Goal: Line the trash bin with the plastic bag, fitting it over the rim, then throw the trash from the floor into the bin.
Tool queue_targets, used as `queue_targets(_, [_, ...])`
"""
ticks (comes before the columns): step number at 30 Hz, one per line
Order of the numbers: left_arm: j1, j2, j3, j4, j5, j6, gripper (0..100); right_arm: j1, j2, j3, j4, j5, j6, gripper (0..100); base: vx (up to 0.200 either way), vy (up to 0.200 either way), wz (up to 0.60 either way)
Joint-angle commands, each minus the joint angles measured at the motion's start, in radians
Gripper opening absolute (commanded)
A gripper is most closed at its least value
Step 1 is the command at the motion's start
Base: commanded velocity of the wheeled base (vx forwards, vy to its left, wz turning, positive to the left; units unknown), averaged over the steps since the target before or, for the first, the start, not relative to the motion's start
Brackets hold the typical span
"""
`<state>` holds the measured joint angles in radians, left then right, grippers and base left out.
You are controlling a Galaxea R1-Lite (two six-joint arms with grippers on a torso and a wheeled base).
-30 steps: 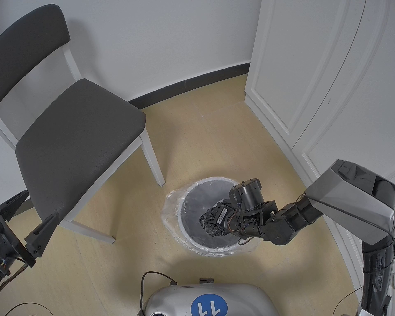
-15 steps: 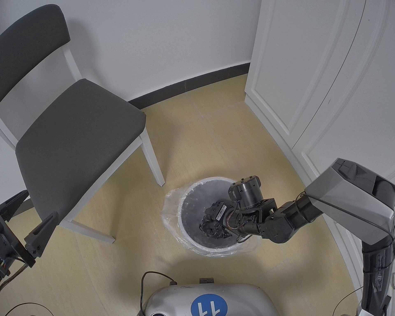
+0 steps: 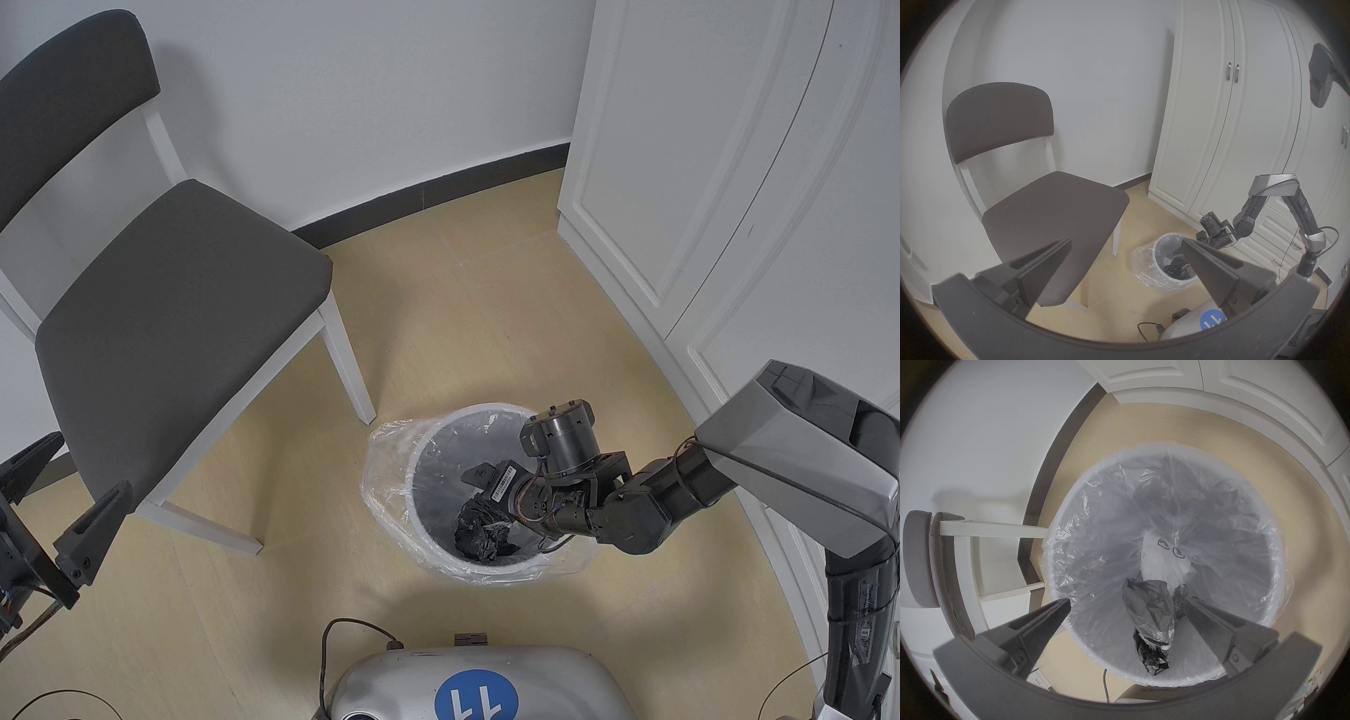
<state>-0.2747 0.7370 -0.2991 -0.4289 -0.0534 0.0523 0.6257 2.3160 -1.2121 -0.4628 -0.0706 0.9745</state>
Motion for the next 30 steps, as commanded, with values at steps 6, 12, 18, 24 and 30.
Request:
queue_targets(6, [0.000,-0.001,0.000,-0.001,0.000,0.000,100,0.020,-0.023,0.020,-0.004,-0.001,-0.011,100,0.000,0.000,0.00])
queue_targets(12, [0.000,-0.001,0.002,-0.001,0.000,0.000,100,0.029,-0.036,0.036,-0.002,-0.001,-0.033,100,0.000,0.000,0.00])
queue_targets(18, [0.000,-0.002,0.000,-0.001,0.001,0.000,100,0.022,-0.087,0.114,0.006,-0.031,-0.186,100,0.000,0.000,0.00])
queue_targets(24, [0.000,-0.004,0.000,-0.002,0.001,0.000,100,0.000,-0.214,0.270,-0.008,-0.101,-0.425,100,0.000,0.000,0.00])
queue_targets(30, [0.002,-0.005,-0.006,-0.005,0.004,0.000,100,-0.063,-0.379,0.419,-0.086,-0.092,-0.608,100,0.000,0.000,0.00])
